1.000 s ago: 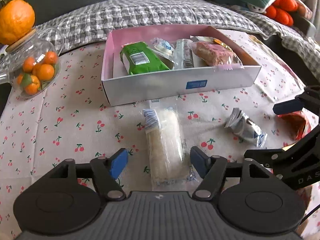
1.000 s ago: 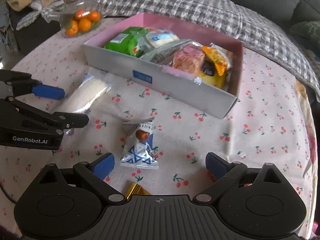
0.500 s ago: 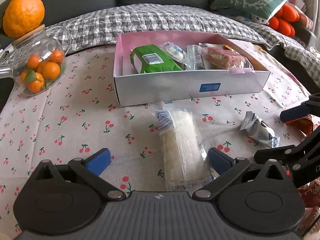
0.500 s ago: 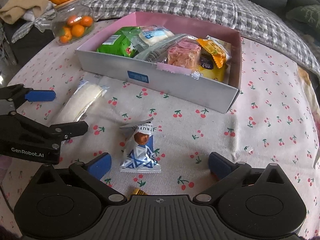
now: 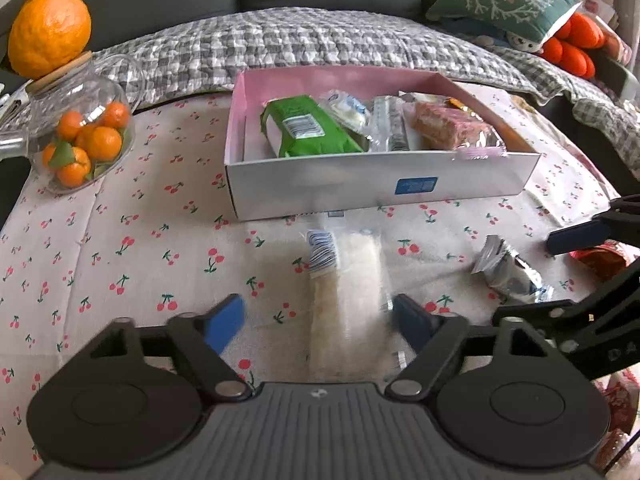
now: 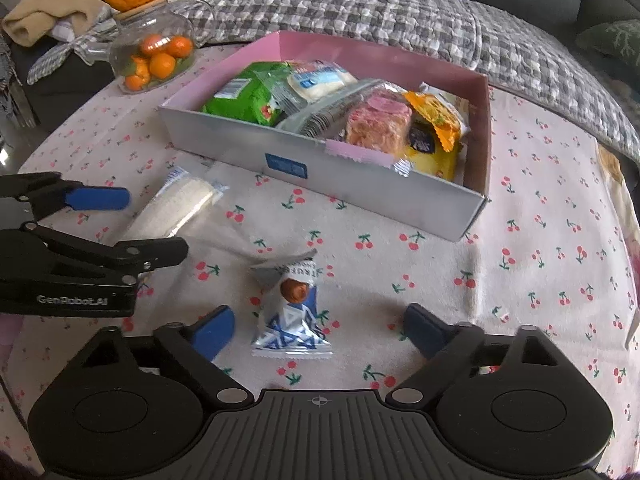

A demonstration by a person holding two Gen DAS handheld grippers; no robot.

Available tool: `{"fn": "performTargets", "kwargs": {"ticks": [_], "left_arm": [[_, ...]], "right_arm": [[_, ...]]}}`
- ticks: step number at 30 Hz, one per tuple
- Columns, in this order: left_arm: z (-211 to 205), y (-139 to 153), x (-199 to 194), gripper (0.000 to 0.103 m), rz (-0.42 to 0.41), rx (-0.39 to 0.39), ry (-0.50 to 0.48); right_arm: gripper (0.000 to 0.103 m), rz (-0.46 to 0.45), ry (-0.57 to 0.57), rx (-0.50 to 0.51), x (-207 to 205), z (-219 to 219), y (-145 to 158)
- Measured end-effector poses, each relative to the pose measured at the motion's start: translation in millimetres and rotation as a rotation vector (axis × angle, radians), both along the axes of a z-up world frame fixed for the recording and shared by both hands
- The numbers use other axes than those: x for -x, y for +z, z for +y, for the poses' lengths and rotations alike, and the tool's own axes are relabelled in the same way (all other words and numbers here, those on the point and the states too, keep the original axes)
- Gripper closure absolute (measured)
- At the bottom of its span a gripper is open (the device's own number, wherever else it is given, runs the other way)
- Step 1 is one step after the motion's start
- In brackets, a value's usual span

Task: Organize snacks
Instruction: 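Grasp the white wrapped rice bar with the left tool while the right grasps the blue-white chocolate, then carry the rice bar and chocolate over the pink box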

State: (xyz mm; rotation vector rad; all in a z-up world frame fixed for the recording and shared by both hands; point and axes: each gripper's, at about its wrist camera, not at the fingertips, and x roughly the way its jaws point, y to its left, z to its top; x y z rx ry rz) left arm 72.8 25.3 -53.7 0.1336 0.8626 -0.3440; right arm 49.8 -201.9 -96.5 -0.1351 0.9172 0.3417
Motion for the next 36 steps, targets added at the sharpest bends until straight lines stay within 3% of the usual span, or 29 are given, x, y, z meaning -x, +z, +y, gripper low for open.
{"fn": "performTargets", "kwargs": {"ticks": [3, 6, 8, 11, 25, 36], "left_arm": [[-2, 2, 1, 0.046, 0.001, 0.003, -0.005], [-2, 3, 1, 0.061, 0.005, 0.007, -0.008], [-3, 4, 1, 0.066, 0.01, 0.006, -0.004], [-1, 5, -1, 0.07, 0.02, 0.013, 0.008], [1, 15, -3, 0.074, 0.105, 0.056, 0.06], [7, 39, -4, 0.075, 0.114, 0.131, 0.086]], "right_arm": [[0.028, -0.005, 0.01, -0.01, 1, 4, 2], [0.049, -0.01, 0.015, -0.016, 2, 6, 5], [0.063, -0.009, 0.014, -0.018, 3, 7, 6], [0.076, -0.011, 0.007, -0.018, 3, 7, 7], [0.079, 0.026, -0.055, -0.093, 1, -1, 32], [0.079, 0.057, -0.151, -0.271, -7, -36, 59]]}}
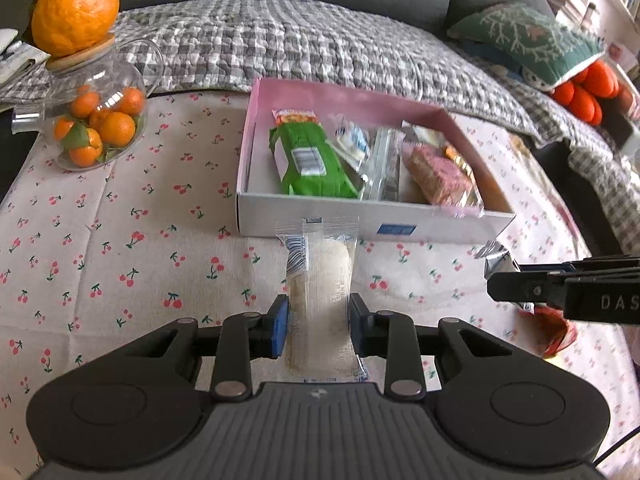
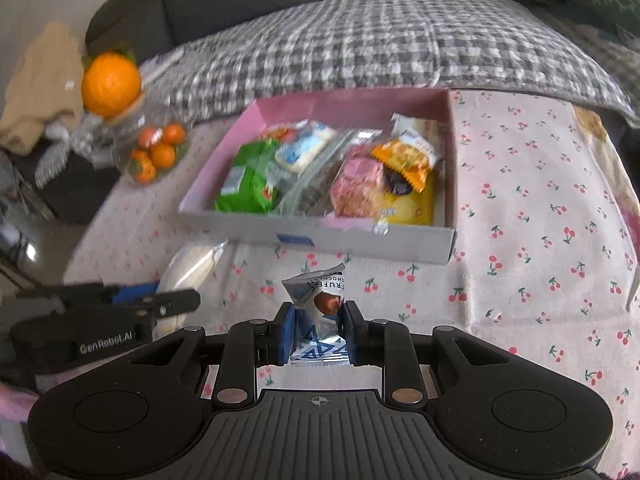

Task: Organize snacks
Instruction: 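Carry the rice bar and chocolate over the pink box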

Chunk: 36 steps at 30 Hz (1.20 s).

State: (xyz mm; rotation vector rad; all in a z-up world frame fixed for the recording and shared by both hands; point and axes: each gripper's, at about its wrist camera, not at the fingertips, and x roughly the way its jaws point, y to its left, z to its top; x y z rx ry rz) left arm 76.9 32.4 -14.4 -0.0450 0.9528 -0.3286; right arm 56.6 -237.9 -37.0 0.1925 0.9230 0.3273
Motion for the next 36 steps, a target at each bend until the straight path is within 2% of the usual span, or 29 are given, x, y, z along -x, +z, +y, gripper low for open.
{"fn": "performTargets", "kwargs": {"ticks": [10, 17, 26, 32, 34, 36], "left_arm": [[-5, 21, -8, 0.076, -0.042, 0.086, 0.007], [-17, 21, -28, 0.076, -0.063, 0.13, 0.019], [-32, 6, -66, 0.076, -0.005, 0.194, 0.079], [-29, -8, -80, 0.076, 0.009, 0.18, 0.13], [-28, -9, -83, 0.076, -0.002, 0.182, 0.138], [-28, -8, -86, 0.076, -0.021, 0.151, 0.143]], "right_arm": [[0.079, -0.001, -0.119, -0.143, -13, -29, 20], [0.079, -0.015, -0.201, -0.219, -27, -42, 26], [0.079, 0.012, -0.305, -0.288, -49, -57, 12], [0.079, 0.008, -0.325, -0.33, -63, -57, 4], [0.079, 0.009, -0.327, -0.336, -69, -55, 1], [0.079, 0.012, -0.33, -0.345, -74, -54, -2]]}}
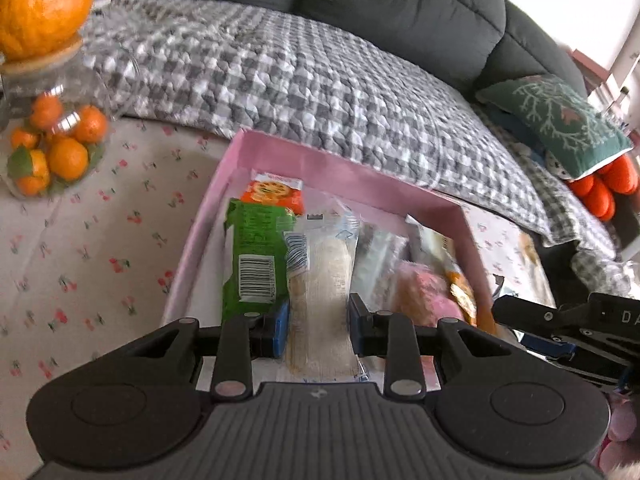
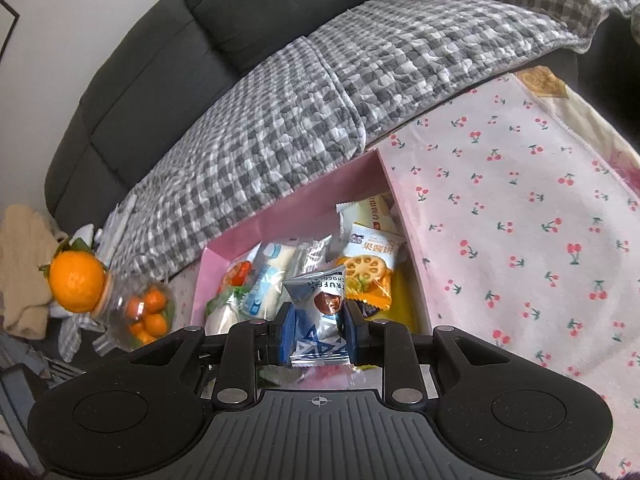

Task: Organize snacks
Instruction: 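Carry the rice bar and chocolate over the pink box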

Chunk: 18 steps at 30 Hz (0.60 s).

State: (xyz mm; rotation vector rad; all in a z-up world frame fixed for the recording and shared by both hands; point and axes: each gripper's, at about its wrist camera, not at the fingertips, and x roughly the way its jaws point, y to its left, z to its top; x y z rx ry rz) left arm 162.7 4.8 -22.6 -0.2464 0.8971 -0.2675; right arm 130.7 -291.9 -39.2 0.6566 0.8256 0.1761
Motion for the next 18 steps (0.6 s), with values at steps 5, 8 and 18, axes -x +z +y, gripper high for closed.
{"fn": "performTargets", "kwargs": {"ticks": [5, 8, 18], "left_arm": [[7, -3, -8, 0.076, -0.036, -0.049, 0.038], [13, -3, -11, 0.076, -0.049, -0.061, 0.068], [15, -2, -12, 0.075, -0.086, -0.046, 0.091]], "right_arm": [[0.079, 0.0, -0.008, 0.016, -11, 5, -7], [0.079, -0.006, -0.016, 0.01, -16, 7, -10], [0.073, -0.056, -0.064, 0.021, -21, 7, -13]]}}
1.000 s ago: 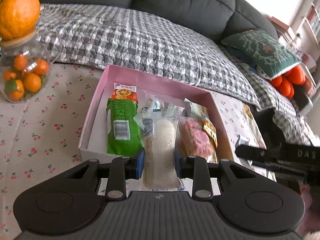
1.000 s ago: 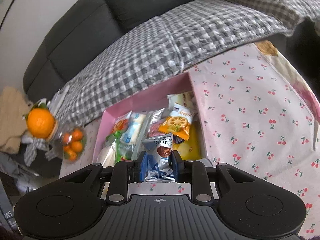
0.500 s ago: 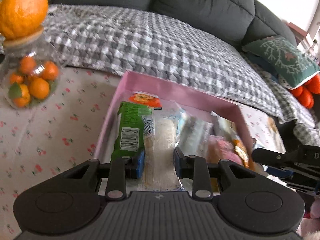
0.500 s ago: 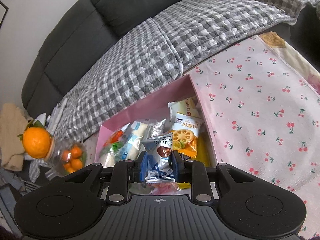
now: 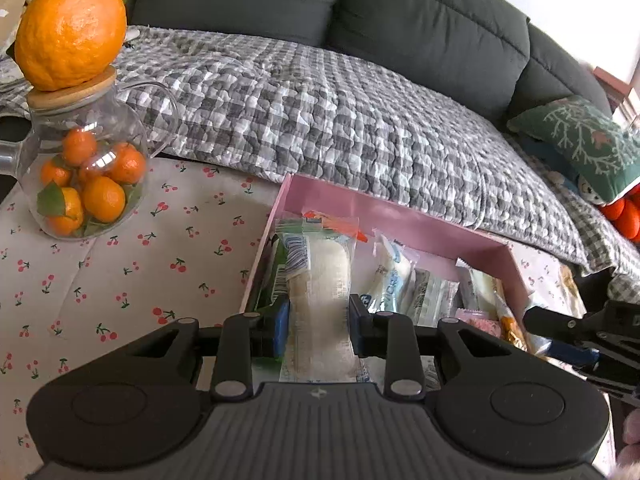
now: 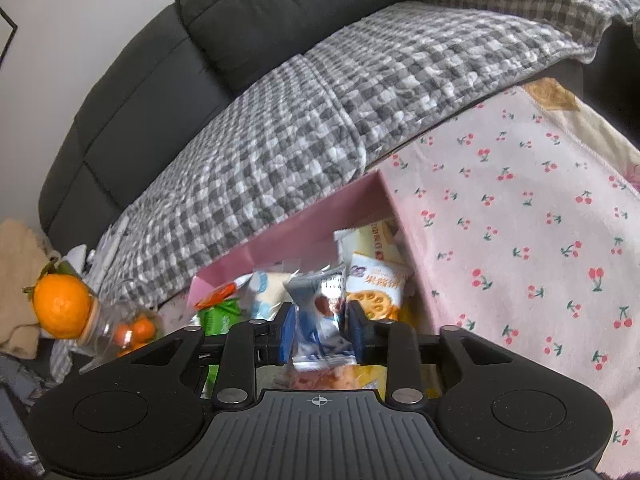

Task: Organize snacks
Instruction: 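Carry the rice bar and chocolate over the pink box, then lower the rice bar and chocolate into the pink box, opening both tools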

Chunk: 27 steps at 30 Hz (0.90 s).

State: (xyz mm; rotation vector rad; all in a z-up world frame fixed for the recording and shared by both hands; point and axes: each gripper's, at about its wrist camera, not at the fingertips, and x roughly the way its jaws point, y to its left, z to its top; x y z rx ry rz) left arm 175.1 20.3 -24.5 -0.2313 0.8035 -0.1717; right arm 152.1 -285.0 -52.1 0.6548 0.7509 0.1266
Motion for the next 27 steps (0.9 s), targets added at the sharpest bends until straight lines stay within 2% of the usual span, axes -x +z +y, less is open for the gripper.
{"fn": "performTargets", "kwargs": {"ticks": [6, 8, 14, 18, 20, 24, 27], "left_arm": [[-3, 6, 5, 0.07, -0.037, 0.051, -0.049], [-6, 8, 6, 0.066, -0.047, 0.058, -0.068], [-6, 12, 12, 0.05, -0.046, 0.05, -0.073], [-3, 14, 17, 0.035, -0.029, 0.04, -0.078], [-1, 16, 22, 0.032, -0.028, 0.025, -0.085], [0, 20, 32, 0.02, -0.028, -0.01, -0.102], [0, 22, 40, 0.012, -0.028, -0.043, -0.119]], "right_arm": [[0.059, 0.023, -0.038, -0.008, 1, -7, -2], [0.05, 0.013, -0.041, -0.009, 3, -9, 0], [0.042, -0.009, -0.012, 0.026, 8, -6, 9], [0.039, -0.012, 0.007, 0.043, 13, -3, 13], [0.029, -0.004, 0.017, 0.047, 14, -2, 15], [0.022, 0.008, 0.052, 0.08, 19, 2, 18], [0.013, 0.023, 0.098, 0.123, 23, 7, 20]]}}
